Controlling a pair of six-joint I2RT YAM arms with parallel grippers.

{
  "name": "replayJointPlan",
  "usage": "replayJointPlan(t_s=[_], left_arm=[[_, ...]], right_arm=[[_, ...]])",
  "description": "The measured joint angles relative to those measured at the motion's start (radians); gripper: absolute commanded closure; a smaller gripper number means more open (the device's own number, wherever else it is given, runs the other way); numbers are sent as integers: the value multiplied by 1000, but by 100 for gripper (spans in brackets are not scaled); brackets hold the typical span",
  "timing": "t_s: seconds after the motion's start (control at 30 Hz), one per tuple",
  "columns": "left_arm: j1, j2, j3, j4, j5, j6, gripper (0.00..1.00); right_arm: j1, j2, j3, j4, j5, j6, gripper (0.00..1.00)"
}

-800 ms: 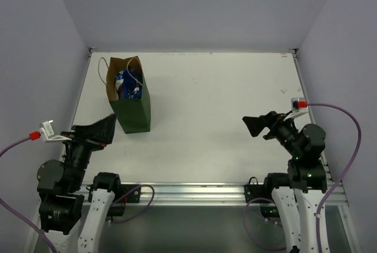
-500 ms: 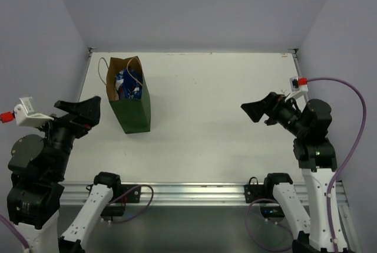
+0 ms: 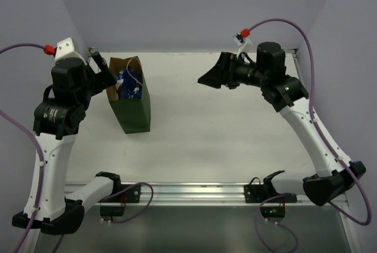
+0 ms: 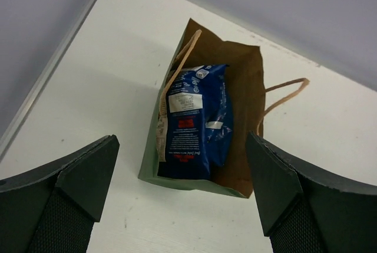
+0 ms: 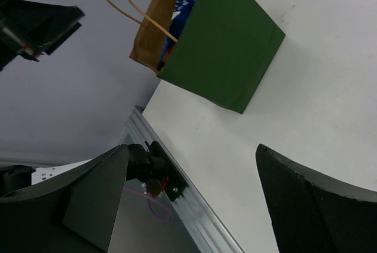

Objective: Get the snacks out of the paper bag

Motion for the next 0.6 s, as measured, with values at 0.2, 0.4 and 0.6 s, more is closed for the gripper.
replayJointPlan(t_s=[0.2, 0.4, 0.6], left_arm=[[0, 110, 26, 6, -35, 47, 5], [0, 97, -5, 89, -77, 71, 8], [0, 39, -112, 206, -109, 131, 10]], right_arm=[[63, 167, 195, 41, -89, 70, 11], [90, 256, 226, 226, -218, 181, 14], [133, 414, 228, 473, -312, 325, 15]])
